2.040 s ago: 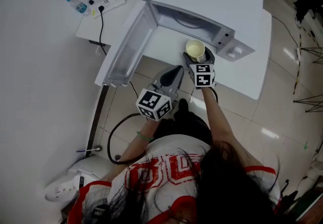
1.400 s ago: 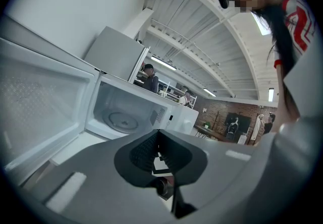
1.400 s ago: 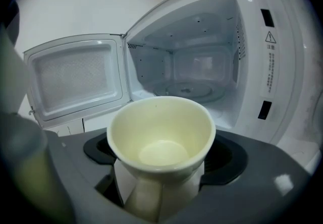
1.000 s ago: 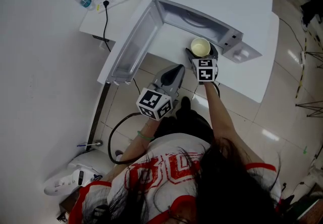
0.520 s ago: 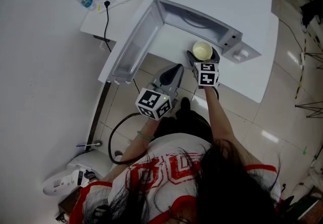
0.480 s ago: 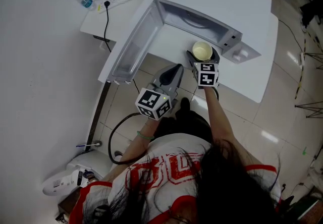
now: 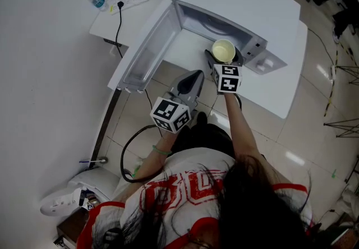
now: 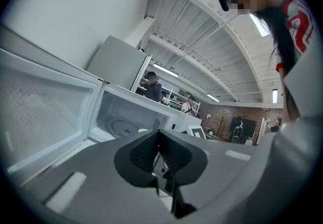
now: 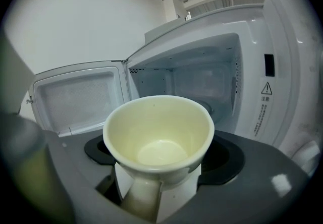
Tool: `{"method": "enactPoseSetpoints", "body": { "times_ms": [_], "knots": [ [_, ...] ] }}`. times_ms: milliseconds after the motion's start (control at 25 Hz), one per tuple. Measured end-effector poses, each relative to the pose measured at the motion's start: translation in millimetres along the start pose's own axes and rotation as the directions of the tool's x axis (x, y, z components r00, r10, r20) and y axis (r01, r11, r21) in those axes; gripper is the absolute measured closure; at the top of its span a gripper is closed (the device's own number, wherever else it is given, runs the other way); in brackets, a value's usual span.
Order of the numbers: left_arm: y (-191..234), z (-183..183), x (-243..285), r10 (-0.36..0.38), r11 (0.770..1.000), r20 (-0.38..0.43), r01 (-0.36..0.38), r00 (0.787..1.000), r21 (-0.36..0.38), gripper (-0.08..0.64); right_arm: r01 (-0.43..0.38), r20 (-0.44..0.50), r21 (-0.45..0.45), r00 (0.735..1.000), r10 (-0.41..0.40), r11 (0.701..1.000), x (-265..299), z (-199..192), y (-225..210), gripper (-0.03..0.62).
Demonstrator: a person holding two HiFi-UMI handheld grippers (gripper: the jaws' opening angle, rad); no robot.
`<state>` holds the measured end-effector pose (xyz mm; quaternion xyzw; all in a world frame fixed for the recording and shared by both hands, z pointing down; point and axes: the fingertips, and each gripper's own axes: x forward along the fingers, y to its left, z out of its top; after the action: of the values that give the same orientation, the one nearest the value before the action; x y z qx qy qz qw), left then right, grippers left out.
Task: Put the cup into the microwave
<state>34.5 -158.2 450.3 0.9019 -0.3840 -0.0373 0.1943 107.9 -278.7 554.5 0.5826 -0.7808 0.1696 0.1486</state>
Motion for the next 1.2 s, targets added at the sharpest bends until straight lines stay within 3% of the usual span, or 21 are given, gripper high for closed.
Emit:
{"method": "enactPoseSetpoints", "body": {
  "times_ms": [560,1200],
  "knots": [
    [9.0,8.2,-0.2,-0.011,1.000,0.008,0.011,1.000,0.002,0.563,0.029,0.036,-0.051,0.999,-0.027,0.998,35.8,46.3,-4.5,0.129],
    [38.8,-12.7,11.1,-0.054,0.999,0.036,0.054,0.998,0.003,0.563,0.090,0.037,-0.064,0.995,-0.088,0.994,74.0,56.2,-24.2,0.129]
  ]
}}
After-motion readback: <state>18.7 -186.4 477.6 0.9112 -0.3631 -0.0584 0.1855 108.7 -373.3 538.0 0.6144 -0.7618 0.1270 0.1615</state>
